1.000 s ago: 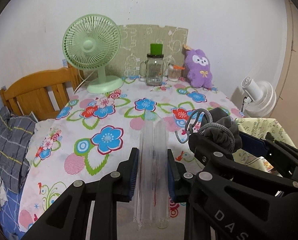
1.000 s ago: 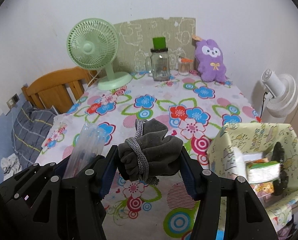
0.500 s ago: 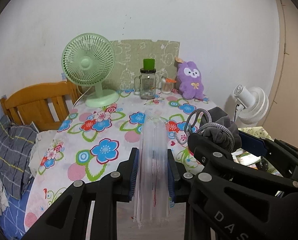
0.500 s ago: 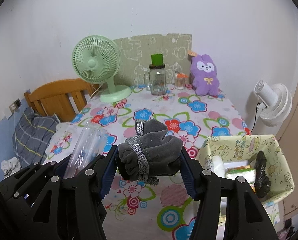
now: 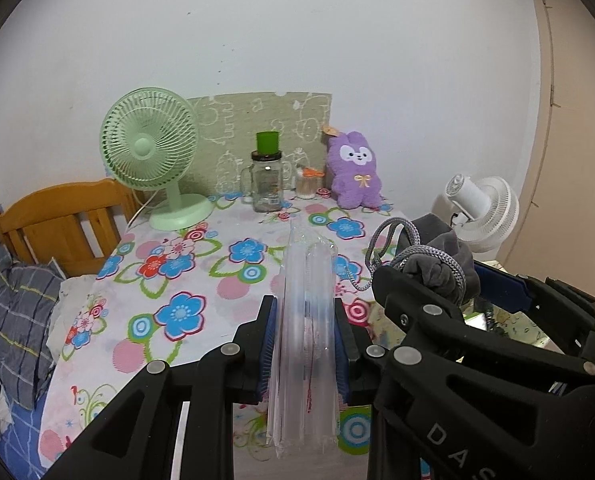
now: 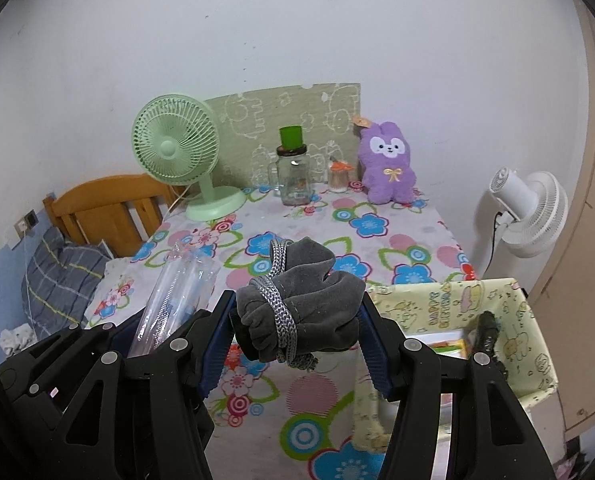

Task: Organize soft objects
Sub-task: 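Lift the clear pack with the left tool while the right tool carries the bath puff to the box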

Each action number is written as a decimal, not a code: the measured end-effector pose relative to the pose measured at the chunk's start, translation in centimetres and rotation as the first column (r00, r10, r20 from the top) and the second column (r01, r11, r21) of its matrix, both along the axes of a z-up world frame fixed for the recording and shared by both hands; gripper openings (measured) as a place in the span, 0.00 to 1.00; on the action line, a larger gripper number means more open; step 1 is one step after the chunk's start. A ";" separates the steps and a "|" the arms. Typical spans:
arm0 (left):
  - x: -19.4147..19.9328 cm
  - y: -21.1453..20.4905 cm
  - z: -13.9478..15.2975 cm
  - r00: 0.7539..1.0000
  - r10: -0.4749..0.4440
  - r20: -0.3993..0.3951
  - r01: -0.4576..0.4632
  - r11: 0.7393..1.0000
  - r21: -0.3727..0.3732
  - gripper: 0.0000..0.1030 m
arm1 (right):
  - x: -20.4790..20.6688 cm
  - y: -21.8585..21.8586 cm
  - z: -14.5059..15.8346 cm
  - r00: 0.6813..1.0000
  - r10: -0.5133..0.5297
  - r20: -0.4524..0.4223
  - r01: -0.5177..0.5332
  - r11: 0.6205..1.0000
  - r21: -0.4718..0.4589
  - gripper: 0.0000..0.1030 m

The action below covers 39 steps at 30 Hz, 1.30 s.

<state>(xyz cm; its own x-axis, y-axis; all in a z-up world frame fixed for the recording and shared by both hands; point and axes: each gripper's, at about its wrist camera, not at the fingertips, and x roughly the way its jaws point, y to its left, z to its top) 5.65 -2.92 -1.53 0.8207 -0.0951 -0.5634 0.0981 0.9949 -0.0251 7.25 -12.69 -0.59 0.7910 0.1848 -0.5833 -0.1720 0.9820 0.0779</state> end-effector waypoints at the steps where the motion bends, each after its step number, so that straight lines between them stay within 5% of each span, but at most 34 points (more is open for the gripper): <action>1: 0.0 -0.3 0.0 1.000 -0.005 0.001 0.005 1.000 0.000 0.24 | 0.0 -0.3 0.1 1.000 -0.003 0.001 0.003 1.000 -0.001 0.60; 39: 2.6 -11.0 -1.2 0.975 -0.219 -0.030 0.219 0.976 0.002 0.24 | 0.9 -10.6 -1.2 0.987 -0.159 0.001 0.159 0.987 -0.014 0.60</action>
